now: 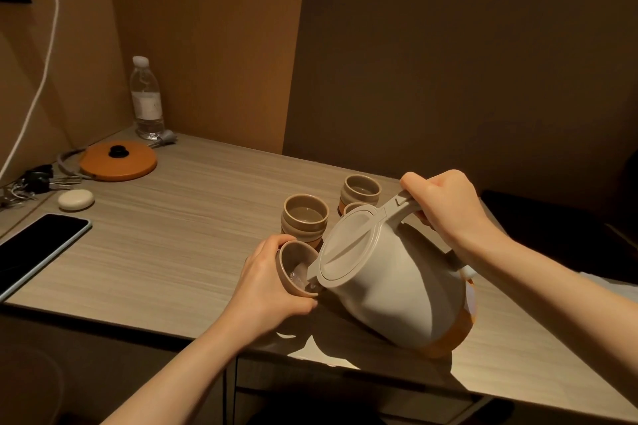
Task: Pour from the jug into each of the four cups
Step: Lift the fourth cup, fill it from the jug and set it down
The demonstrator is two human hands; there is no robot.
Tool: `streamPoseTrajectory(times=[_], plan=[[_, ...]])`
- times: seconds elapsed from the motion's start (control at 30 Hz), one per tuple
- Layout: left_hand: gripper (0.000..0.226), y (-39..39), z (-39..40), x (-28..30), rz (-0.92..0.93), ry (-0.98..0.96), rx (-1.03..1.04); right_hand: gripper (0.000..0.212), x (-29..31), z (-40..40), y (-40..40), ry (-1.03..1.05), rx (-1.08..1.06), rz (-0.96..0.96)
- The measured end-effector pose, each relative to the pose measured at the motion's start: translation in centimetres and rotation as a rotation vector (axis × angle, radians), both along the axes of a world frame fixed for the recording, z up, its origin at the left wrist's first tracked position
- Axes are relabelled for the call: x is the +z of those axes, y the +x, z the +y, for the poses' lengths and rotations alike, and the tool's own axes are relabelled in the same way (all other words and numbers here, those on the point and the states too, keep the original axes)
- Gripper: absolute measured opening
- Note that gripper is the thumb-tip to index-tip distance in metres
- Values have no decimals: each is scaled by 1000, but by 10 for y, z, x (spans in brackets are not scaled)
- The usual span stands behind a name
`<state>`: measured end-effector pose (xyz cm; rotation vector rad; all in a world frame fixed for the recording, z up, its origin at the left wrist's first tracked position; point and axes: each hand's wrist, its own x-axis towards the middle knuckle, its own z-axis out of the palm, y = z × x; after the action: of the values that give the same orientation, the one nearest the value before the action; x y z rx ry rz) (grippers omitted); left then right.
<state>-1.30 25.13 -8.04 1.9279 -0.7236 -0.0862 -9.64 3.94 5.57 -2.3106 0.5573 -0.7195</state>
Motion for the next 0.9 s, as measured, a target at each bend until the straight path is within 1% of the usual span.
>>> streamPoseTrajectory(times=[0.9], plan=[[87,4,-1,-8,21,-4,2,49,2,4,0,1,1,24]])
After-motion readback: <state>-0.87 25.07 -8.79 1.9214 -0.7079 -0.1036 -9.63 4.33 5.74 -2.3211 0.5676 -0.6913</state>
